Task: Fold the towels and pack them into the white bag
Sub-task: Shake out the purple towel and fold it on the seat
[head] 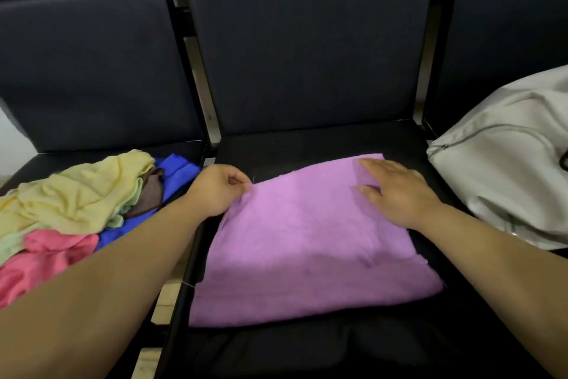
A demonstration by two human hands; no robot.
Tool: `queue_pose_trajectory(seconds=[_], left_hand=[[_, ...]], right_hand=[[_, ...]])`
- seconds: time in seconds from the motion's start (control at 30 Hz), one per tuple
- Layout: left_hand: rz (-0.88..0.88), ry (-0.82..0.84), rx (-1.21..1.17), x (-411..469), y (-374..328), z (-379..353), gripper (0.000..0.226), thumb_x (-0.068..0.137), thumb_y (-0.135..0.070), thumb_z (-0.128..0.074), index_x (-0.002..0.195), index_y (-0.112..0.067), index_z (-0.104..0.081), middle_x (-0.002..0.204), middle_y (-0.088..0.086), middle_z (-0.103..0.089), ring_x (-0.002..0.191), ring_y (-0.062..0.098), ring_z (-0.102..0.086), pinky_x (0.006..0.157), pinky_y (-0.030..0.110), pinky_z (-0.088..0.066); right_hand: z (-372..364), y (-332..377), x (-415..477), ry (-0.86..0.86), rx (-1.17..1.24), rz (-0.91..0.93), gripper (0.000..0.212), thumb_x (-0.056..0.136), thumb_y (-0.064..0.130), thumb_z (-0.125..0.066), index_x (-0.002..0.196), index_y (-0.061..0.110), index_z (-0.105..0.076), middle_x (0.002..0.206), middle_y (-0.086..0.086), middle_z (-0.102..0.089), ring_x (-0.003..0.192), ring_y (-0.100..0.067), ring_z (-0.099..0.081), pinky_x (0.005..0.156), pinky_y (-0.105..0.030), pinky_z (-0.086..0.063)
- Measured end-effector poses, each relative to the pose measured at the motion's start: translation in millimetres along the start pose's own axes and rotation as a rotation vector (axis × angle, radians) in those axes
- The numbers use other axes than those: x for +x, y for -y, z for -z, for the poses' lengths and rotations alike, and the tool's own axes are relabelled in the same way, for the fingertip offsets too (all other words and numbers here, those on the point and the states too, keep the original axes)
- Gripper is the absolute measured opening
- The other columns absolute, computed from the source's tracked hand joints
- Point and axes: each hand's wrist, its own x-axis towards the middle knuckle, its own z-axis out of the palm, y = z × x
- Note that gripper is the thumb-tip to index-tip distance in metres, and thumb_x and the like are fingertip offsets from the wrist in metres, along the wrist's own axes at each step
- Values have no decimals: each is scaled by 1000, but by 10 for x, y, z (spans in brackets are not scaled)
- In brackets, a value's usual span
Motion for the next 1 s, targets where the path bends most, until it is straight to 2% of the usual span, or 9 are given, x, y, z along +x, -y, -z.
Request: queue_pose_trajectory(seconds=[0.1, 0.2, 0.3, 0.4, 0.47, 0.6, 0.7, 0.83, 1.0], left_hand=[[185, -113, -550, 26, 51, 112, 16, 92, -2, -68, 86, -16, -72, 78, 3, -76, 78, 20, -69, 71, 30, -52], [375, -283, -796, 75, 126, 143, 18, 95, -2, -63, 88, -17, -71, 97, 12, -73, 87, 26, -67, 79, 41, -58], [354, -399, -609, 104, 147, 72, 17, 95, -6, -63, 88, -20, -70, 105, 3, -72, 92, 22, -67, 83, 36, -58], [183, -383, -305, 93, 95, 21, 15, 96, -6, -59, 94, -16, -70, 97, 1, -70, 87, 19, -64, 81, 30, -51], [134, -382, -216, 118, 80, 23, 16, 97, -7, -58, 99, -15, -72, 95, 0, -70, 86, 18, -63, 82, 30, -51], [147, -413, -280, 186, 103, 54, 16, 98, -10, -61, 101, -21, -73, 99, -4, -71, 89, 16, -65, 85, 31, -54], [141, -304, -321, 250, 137, 61, 22, 95, -9, -65, 89, -28, -72, 94, -5, -73, 88, 13, -67, 83, 32, -57], [189, -197, -401, 385, 108, 118, 12, 87, -14, -77, 89, -25, -75, 95, -3, -75, 91, 16, -69, 86, 35, -58], [235, -161, -372, 475, 90, 157, 22, 84, -8, -78, 99, -23, -75, 99, 2, -73, 90, 17, -67, 72, 27, -50]], right_hand=[[5, -8, -12, -12, -51, -49, 62, 103, 53, -37, 159, 31, -23, 164, 8, -29, 150, -19, -25, 117, -39, -24], [-53, -3, -36, 12, -100, -71, 65, 102, 59, -32, 160, 34, -19, 166, 8, -20, 153, -17, -17, 119, -40, -20], [-65, 4, -25, 16, -114, -78, 65, 102, 60, -30, 160, 35, -17, 167, 8, -17, 154, -16, -14, 120, -41, -20], [-16, 20, -5, 19, -79, -87, 63, 102, 60, -30, 159, 37, -21, 166, 9, -20, 153, -17, -16, 120, -43, -21], [14, 23, 17, 31, -82, -94, 63, 102, 61, -30, 159, 37, -21, 167, 9, -17, 153, -18, -15, 119, -44, -21], [-2, 12, 42, 41, -91, -109, 65, 101, 62, -29, 161, 38, -15, 169, 10, -9, 155, -18, -9, 119, -43, -19], [-24, -4, 43, 40, -79, -107, 65, 101, 61, -28, 161, 39, -13, 169, 12, -5, 155, -16, -5, 119, -42, -17], [-26, -7, 49, 35, -52, -113, 63, 101, 62, -27, 160, 41, -15, 169, 13, -8, 154, -15, -6, 119, -41, -17], [2, 0, 63, 18, -32, -117, 58, 103, 59, -28, 158, 42, -21, 167, 14, -15, 151, -15, -13, 115, -41, -22]])
